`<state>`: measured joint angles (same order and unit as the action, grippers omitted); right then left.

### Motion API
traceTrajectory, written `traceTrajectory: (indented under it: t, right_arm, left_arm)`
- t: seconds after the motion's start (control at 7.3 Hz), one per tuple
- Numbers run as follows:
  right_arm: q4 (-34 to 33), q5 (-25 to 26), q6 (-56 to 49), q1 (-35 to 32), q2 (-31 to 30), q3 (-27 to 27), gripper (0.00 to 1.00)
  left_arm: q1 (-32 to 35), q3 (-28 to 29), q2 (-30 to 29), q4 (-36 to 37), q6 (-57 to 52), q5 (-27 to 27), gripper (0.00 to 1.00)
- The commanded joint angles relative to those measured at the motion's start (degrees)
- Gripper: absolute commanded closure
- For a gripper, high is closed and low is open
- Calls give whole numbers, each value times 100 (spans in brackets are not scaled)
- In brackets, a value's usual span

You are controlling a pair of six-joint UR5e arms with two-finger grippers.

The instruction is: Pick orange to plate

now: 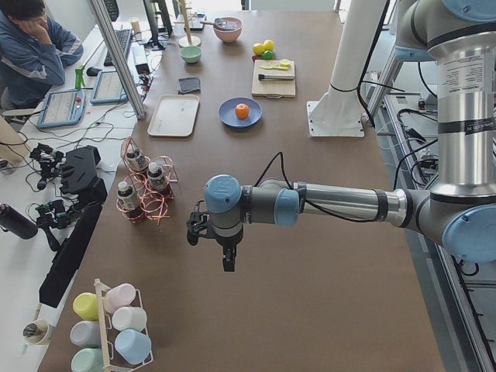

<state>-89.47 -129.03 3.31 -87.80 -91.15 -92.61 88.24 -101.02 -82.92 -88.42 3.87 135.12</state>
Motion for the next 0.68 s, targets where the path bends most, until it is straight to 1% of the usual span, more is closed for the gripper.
traceTrajectory:
  t: [0.0,0.55]
  right_arm:
    - [0,-25,-6,0,-17,-47,0]
    - [0,-25,3,0,-17,-38,0]
  left_arm:
    - [0,4,4,0,0,6,2]
    - [0,4,-5,0,9,41,2]
